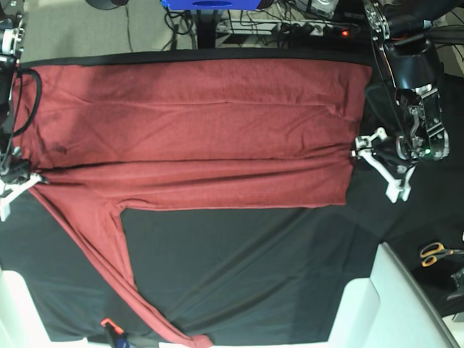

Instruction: Fold the T-shirt properly

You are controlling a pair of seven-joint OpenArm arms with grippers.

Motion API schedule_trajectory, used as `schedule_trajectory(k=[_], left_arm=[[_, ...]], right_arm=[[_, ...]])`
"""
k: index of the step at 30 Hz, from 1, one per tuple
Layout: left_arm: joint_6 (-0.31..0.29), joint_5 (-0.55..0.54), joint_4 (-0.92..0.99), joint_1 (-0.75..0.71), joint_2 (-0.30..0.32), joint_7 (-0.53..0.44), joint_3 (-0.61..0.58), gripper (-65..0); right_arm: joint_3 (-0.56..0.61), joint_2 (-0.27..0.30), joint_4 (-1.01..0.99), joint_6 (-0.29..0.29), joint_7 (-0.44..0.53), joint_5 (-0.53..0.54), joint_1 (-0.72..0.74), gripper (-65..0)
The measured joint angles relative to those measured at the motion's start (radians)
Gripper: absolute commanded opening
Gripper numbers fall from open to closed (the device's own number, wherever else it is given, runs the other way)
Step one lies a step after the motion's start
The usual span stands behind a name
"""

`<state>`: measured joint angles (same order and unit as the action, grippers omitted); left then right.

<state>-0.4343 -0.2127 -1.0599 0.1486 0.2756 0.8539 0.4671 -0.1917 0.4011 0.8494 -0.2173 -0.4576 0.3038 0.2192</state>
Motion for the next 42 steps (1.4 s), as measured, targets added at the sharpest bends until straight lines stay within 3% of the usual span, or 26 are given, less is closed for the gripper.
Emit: schedule_trajectory(k=[6, 17, 28, 35, 42], left_arm=[[0.011, 0.011, 0.002, 0.055, 0.002, 0.004, 0.046, -19.4], [0.007, 0.007, 0.169, 0.215, -0.079, -0.006, 0.048, -19.4], [0.006, 0.003, 0.425, 0.293, -0.070, -0.238, 0.048, -19.4], [-0.004, -0.005, 0.467, 0.309, -0.070, -0.264, 0.048, -19.7], [-0.004, -0.004, 0.472, 0.311, -0.085, -0.260, 0.048, -35.1]], right_arm=[[0.000, -0.001, 0.000, 0.000, 0.000, -0.001, 0.002, -64.7], [0.000, -0.002, 0.001, 0.000, 0.000, -0.001, 0.002, -64.7], [0.000, -0.002, 0.001, 0.000, 0.000, -0.002, 0.002, -64.8], [0.000, -0.002, 0.001, 0.000, 0.000, -0.002, 0.002, -64.8], [0.000, -0.002, 0.001, 0.000, 0.000, -0.001, 0.002, -64.8]])
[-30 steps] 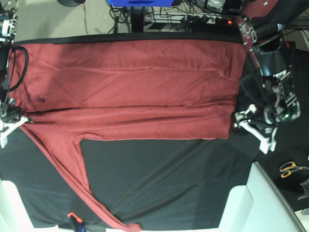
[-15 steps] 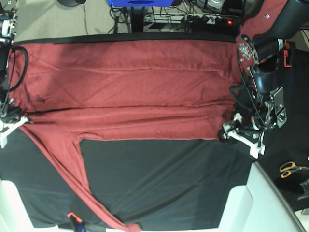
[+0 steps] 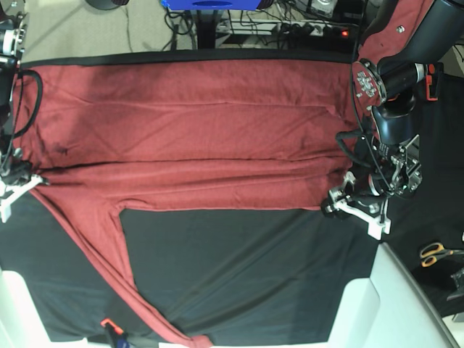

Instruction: Fold the T-shirt properly

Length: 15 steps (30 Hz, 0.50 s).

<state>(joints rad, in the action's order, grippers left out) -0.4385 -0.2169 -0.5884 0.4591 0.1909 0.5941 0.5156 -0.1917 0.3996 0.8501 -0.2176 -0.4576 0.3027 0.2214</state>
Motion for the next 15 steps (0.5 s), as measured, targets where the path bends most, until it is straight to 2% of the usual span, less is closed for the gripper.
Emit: schedule_trajectory(k=[10, 12, 15], left_arm=[[0.000, 0.000, 0.000, -0.005, 0.000, 0.000, 0.000, -37.4], [0.000, 0.003, 0.000, -0.005, 0.000, 0.000, 0.000, -42.6], [0.005, 0.008, 0.002, -0.005, 0.001, 0.010, 0.000, -60.6]], right_arm=[[0.000, 0.000, 0.000, 0.000, 0.000, 0.000, 0.000, -64.8], [0.000, 0.000, 0.000, 0.000, 0.000, 0.000, 0.000, -64.8], [0.000, 0.000, 0.000, 0.000, 0.000, 0.000, 0.000, -64.8]])
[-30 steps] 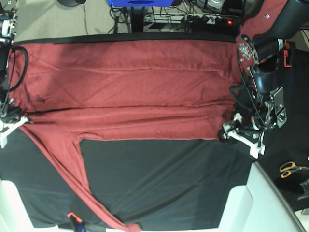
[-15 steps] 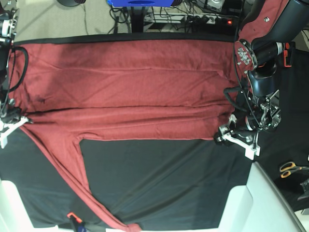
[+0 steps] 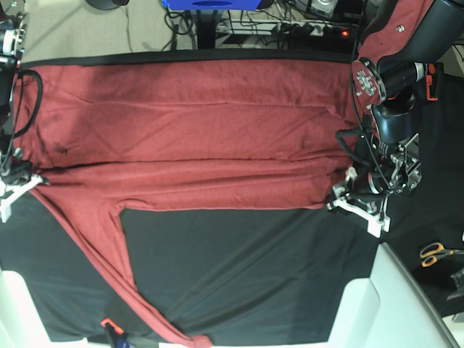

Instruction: Fold the T-shirt properly

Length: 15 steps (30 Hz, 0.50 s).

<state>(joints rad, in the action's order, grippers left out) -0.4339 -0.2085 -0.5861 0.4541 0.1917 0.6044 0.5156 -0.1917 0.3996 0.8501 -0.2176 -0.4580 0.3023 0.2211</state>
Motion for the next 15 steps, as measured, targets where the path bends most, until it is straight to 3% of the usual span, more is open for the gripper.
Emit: schedule_trajectory(k=[1, 9, 12, 15], left_arm=[[-0.001, 0.004, 0.001, -0.001, 0.000, 0.005, -0.001, -65.0], [0.000, -0.002, 0.002, -0.008, -0.001, -0.048, -0.094, -65.0], [0.000, -0.005, 0.002, -0.008, 0.000, -0.048, -0.093, -65.0], [0.000, -0.005, 0.002, -0.008, 0.000, -0.048, -0.091, -65.0]], right_arm=[[0.000, 0.000, 0.000, 0.000, 0.000, 0.000, 0.000, -64.8], [-0.001, 0.000, 0.000, 0.000, 0.001, 0.001, 0.000, -62.4], [-0.005, 0.000, 0.000, 0.000, 0.001, 0.003, 0.000, -50.9], [-0.005, 0.000, 0.000, 0.000, 0.000, 0.002, 0.005, -33.0]])
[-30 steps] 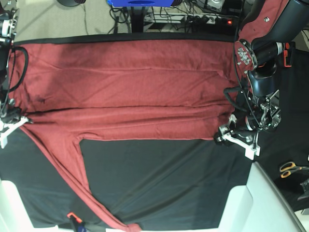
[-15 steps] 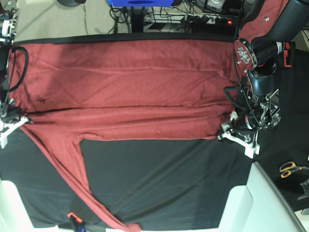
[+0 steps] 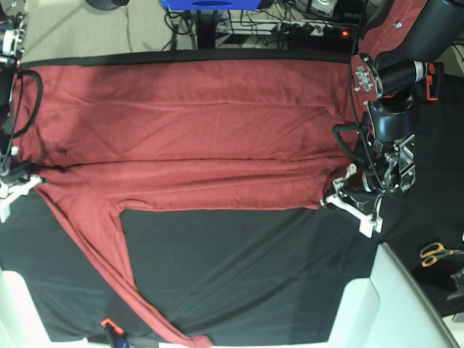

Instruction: Fold the T-shirt properly

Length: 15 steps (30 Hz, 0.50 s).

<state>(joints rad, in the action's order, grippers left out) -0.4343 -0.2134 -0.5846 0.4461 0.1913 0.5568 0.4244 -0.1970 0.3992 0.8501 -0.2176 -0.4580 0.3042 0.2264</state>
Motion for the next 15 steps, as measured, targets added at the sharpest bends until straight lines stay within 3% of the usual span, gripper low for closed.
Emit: schedule_trajectory(k=[2, 7, 11, 15], left_arm=[[0.000, 0.000, 0.000, 0.000, 0.000, 0.000, 0.000, -65.0], [0.000, 0.000, 0.000, 0.000, 0.000, 0.000, 0.000, -65.0], [0.000, 0.000, 0.000, 0.000, 0.000, 0.000, 0.000, -65.0], [0.000, 0.000, 0.000, 0.000, 0.000, 0.001, 0.000, -65.0]], right_arm=[[0.001, 0.001, 0.000, 0.000, 0.001, 0.002, 0.008, -25.8], [0.005, 0.001, 0.001, -0.002, -0.003, -0.001, 0.034, -25.4], [0.013, 0.003, -0.009, -0.063, -0.002, -0.003, 0.093, -25.4], [0.144, 0.012, -0.096, -0.061, 0.011, 0.001, 0.167, -25.4]])
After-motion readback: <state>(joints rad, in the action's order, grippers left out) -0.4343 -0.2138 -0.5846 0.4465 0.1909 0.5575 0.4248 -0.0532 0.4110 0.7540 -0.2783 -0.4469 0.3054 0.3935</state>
